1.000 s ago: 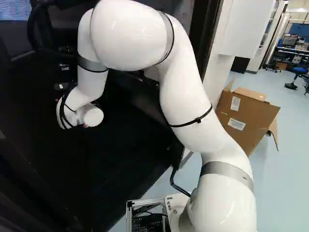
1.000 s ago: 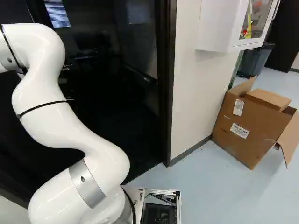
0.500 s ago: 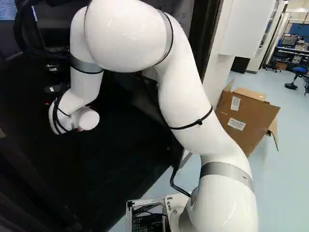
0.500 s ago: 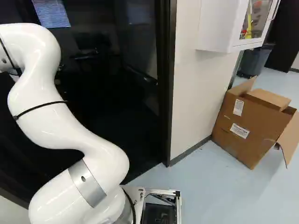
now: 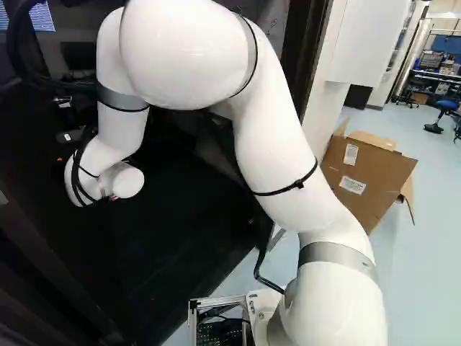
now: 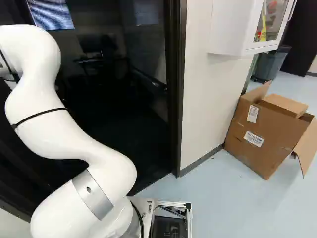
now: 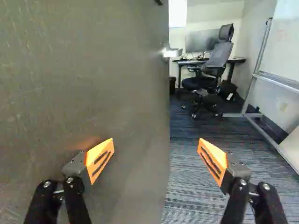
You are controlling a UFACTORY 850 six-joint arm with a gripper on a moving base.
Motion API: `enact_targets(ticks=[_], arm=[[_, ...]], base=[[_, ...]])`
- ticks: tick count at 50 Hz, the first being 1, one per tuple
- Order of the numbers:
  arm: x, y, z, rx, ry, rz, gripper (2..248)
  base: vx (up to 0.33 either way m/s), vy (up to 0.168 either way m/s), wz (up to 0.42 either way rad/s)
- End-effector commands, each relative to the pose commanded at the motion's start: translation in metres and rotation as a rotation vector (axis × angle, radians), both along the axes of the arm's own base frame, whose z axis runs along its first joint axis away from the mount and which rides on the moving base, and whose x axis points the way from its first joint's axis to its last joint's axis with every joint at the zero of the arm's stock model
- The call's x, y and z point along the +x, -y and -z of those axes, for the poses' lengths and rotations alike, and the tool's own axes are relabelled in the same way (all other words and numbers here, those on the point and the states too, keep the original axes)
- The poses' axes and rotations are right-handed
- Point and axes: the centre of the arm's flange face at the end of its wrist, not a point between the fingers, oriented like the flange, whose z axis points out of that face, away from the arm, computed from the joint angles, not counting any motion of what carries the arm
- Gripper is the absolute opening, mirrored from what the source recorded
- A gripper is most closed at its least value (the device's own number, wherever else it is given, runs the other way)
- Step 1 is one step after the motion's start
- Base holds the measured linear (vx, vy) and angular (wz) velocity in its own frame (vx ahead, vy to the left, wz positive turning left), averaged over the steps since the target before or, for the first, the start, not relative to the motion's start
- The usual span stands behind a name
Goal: Open the door and move inside
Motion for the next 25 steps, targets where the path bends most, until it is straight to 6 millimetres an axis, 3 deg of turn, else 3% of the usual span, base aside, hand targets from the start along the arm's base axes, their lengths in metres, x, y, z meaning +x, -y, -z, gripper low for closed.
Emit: enact_targets(ticks=[25], arm=[[-0.017, -0.019, 0.001, -0.001, 0.012, -0.056, 247]], base=[[0.0, 0.0, 0.0]])
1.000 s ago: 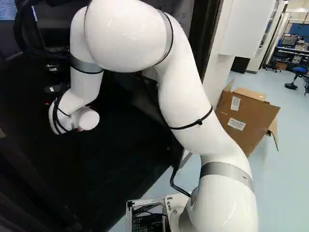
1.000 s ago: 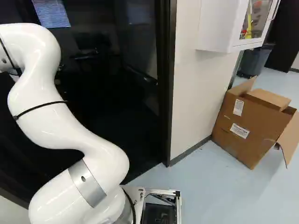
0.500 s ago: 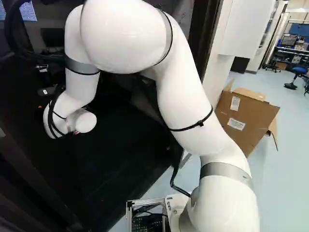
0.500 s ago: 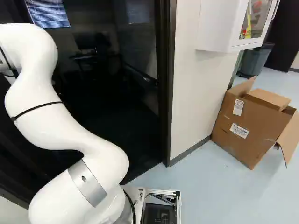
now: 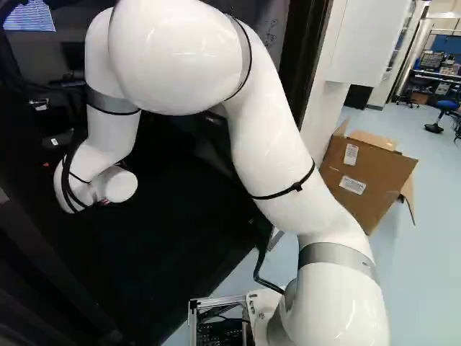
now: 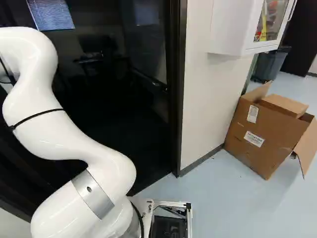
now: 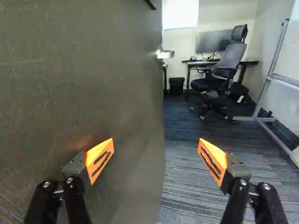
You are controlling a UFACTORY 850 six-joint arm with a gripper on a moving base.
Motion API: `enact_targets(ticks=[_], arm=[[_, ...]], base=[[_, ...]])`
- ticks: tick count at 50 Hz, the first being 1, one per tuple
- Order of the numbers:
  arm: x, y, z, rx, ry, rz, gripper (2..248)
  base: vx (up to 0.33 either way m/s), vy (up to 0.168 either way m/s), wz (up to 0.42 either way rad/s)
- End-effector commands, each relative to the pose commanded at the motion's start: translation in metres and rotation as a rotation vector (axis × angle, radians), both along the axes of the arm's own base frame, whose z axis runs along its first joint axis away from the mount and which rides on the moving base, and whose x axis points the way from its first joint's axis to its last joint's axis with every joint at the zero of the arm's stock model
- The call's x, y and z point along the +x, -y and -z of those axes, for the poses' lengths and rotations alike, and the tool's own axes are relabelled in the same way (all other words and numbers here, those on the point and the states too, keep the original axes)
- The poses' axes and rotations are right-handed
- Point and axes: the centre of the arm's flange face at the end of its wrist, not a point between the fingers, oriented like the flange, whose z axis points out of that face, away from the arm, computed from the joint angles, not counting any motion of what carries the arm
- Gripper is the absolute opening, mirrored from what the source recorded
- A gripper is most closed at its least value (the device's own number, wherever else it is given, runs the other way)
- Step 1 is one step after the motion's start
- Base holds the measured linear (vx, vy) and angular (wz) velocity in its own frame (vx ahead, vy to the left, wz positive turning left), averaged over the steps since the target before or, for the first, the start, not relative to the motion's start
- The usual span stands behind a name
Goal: Open the door and move inside
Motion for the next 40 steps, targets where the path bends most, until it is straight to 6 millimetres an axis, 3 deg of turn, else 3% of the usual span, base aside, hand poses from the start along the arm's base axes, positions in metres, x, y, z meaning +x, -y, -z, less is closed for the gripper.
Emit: enact_targets(ticks=[15, 40], arm=[[-0.003, 0.001, 0.0, 0.003, -0.009, 0.013, 247], [-0.001, 0.046, -0.005, 0.005, -0.065, 0.142, 247]], base=[[0.0, 0.0, 0.0], [0.0, 0.0, 0.0]])
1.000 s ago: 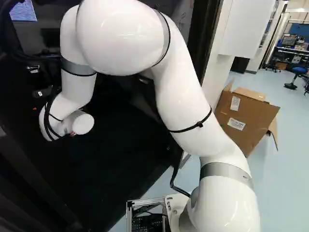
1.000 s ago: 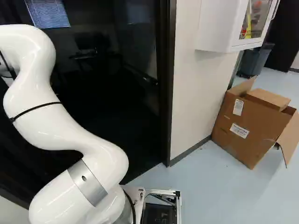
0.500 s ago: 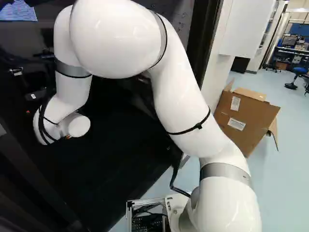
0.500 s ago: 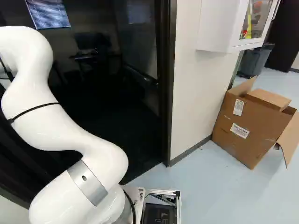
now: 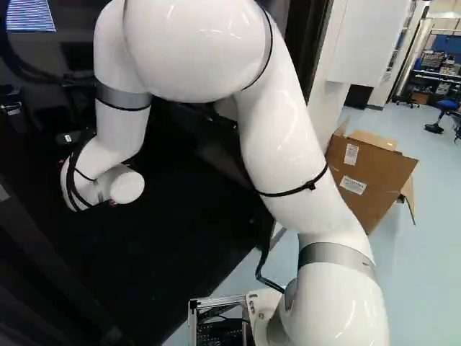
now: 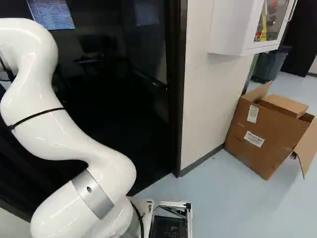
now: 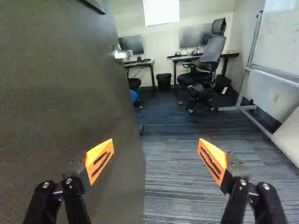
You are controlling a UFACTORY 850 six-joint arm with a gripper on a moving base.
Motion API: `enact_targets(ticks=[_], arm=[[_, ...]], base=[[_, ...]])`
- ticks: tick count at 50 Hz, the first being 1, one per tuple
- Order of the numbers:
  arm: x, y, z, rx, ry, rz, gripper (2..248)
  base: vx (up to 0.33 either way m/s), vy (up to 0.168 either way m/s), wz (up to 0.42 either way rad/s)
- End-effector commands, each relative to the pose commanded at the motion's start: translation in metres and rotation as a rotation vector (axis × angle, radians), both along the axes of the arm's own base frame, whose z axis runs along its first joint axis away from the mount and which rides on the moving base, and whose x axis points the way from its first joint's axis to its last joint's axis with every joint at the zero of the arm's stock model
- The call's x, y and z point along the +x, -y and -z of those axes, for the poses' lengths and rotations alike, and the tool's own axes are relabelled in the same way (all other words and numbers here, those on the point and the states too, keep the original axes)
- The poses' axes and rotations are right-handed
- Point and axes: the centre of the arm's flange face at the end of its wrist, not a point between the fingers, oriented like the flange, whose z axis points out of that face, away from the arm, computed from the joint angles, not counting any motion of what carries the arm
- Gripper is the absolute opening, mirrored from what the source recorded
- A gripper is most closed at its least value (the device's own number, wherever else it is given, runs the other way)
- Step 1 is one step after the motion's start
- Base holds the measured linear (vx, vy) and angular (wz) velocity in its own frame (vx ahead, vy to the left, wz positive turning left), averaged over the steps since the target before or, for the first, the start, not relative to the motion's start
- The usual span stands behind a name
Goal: Open the door and move inside
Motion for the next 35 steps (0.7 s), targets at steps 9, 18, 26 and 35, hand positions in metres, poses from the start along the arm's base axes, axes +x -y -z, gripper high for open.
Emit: enact_targets(ticks=[9, 18, 26, 35], arm=[[0.0, 0.018, -0.002, -0.001, -0.019, 0.046, 247], [0.001, 0.037, -0.003, -0.001, -0.036, 0.091, 247], [0.0, 0.053, -0.005, -0.003, -0.048, 0.125, 247], [-0.001, 0.069, -0.006, -0.009, -0.055, 0.146, 247]], base=[[0.0, 0.0, 0.0], [0.0, 0.0, 0.0], [0.0, 0.0, 0.0], [0.0, 0.0, 0.0]])
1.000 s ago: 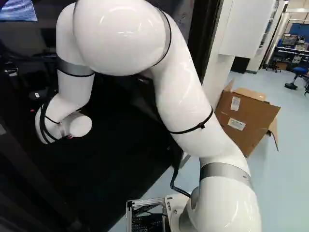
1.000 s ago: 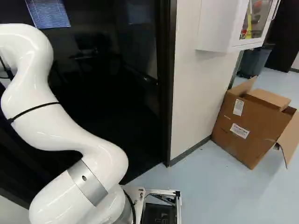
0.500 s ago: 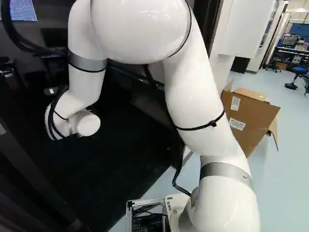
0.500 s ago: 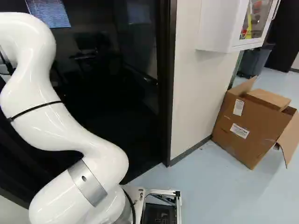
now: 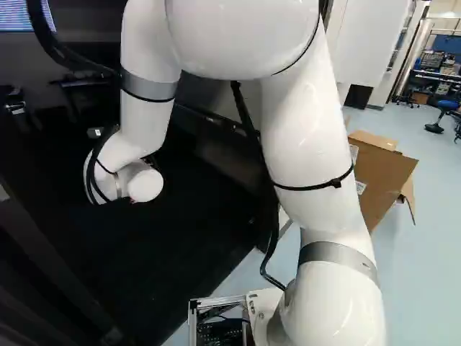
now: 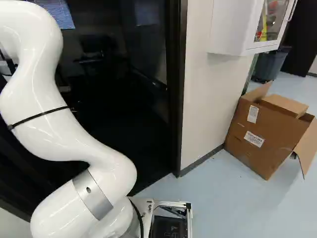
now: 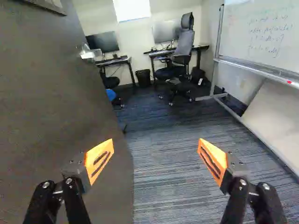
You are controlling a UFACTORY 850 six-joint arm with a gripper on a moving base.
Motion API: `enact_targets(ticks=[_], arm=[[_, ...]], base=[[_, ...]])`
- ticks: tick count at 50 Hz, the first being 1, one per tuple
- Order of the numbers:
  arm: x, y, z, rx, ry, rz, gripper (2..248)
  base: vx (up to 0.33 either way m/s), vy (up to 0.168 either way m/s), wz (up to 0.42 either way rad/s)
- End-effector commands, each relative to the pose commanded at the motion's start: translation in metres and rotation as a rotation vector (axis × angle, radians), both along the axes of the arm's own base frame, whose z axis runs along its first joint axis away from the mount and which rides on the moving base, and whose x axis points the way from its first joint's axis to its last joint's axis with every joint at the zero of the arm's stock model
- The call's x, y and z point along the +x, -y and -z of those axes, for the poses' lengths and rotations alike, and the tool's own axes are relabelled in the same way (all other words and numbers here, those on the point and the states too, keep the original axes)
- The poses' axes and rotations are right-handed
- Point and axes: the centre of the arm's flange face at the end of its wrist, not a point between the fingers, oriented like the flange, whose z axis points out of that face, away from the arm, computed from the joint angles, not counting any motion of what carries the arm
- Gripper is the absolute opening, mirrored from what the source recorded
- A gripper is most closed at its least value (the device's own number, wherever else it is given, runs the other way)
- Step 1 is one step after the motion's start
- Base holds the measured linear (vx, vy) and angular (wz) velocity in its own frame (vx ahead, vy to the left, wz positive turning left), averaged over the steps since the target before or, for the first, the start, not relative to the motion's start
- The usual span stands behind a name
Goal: Open the door and move inside
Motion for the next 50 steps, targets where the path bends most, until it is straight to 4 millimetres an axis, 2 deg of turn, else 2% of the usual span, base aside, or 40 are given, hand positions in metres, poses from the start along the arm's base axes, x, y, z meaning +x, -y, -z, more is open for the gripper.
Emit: enact_targets(ticks=[50], arm=[[-0.01, 0.085, -0.007, -0.04, -0.01, 0.051, 247]], base=[[0.0, 0.0, 0.0]])
